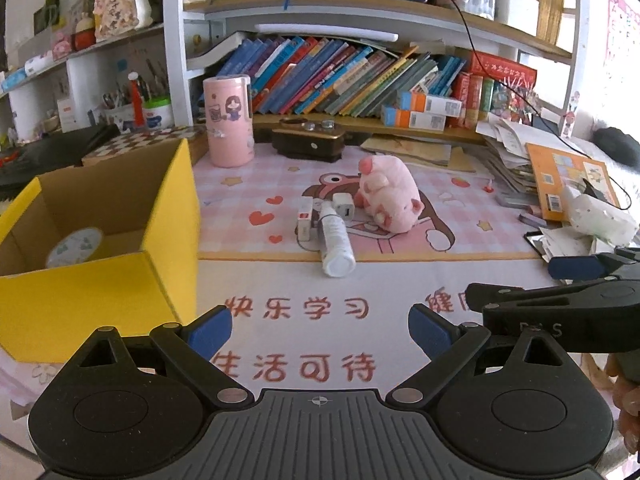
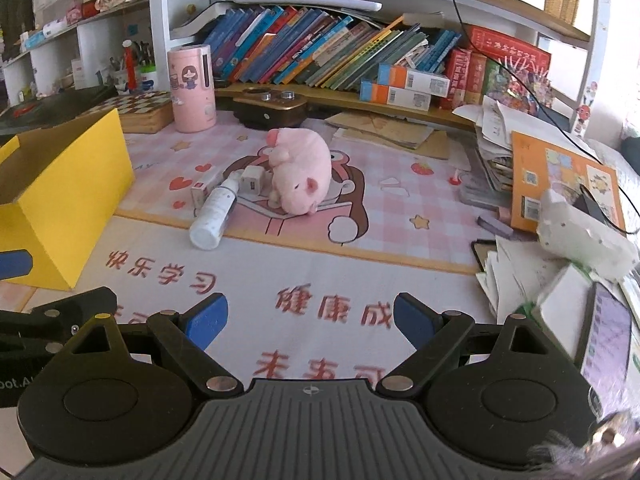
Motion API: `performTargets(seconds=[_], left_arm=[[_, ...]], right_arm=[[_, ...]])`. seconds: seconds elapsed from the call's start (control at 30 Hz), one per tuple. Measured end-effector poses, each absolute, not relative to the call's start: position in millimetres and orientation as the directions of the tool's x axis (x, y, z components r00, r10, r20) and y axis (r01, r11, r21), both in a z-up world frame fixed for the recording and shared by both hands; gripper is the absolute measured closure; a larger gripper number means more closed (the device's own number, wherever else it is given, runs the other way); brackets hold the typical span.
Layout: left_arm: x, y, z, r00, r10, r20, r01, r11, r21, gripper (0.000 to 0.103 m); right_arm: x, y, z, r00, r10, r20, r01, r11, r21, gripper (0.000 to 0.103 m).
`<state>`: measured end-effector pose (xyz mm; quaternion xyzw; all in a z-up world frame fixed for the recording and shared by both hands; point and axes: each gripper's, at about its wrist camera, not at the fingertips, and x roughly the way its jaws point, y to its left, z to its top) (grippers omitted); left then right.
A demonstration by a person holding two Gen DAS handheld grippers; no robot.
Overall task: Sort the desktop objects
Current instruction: 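Grasp the white spray bottle with the left gripper while the right approaches the pink plush pig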
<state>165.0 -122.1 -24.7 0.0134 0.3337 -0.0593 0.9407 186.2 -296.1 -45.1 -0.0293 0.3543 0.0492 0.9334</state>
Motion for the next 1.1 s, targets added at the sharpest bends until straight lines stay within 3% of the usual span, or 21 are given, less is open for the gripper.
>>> performTargets(seconds=[0.4, 0.9, 1.1], left_arm=[[208.8, -145.4, -35.0, 0.777, -0.057, -0.627, 0.082, 0.997, 0.011, 0.008], [278.1, -164.0, -72.7, 0.737, -0.012, -0.676, 0.085, 0.994, 0.075, 0.043], [305.5, -172.0, -85.5, 0.729, -0.011, -0.684, 0.074, 0.995, 0.063, 0.051]], right_arm=[[243.6, -315.4, -49.8, 0.739, 0.125, -0.662, -0.170, 0.985, -0.004, 0.013], [308.5, -314.1, -62.7, 0.731, 0.169, -0.662, -0.237, 0.971, -0.014, 0.013], [334.7, -305.2, -65.7, 0.732, 0.195, -0.653, -0.266, 0.964, -0.011, 0.013]])
